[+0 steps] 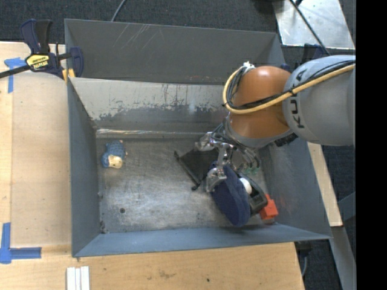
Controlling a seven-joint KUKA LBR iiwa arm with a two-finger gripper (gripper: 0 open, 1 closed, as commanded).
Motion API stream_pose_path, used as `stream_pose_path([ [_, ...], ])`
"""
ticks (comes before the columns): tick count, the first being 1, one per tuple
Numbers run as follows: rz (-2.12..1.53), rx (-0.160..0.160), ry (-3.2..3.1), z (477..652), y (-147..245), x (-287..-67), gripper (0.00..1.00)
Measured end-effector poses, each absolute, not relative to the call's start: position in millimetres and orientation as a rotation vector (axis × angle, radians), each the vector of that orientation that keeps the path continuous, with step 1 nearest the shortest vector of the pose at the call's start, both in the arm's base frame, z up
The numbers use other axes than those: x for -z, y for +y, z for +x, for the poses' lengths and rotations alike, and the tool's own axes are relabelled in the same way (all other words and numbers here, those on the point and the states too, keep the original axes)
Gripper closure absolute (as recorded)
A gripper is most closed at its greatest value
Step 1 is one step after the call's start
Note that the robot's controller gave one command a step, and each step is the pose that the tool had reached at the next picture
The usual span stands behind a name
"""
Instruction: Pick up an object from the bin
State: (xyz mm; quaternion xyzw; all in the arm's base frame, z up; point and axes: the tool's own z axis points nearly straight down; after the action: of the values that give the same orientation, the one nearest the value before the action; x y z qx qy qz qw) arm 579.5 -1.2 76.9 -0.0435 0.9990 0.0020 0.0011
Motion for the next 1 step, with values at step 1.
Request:
stream_pose_path([
  [1,-0.130,-0.005,3.116,585.1,-2.1,-81.4,1.00],
])
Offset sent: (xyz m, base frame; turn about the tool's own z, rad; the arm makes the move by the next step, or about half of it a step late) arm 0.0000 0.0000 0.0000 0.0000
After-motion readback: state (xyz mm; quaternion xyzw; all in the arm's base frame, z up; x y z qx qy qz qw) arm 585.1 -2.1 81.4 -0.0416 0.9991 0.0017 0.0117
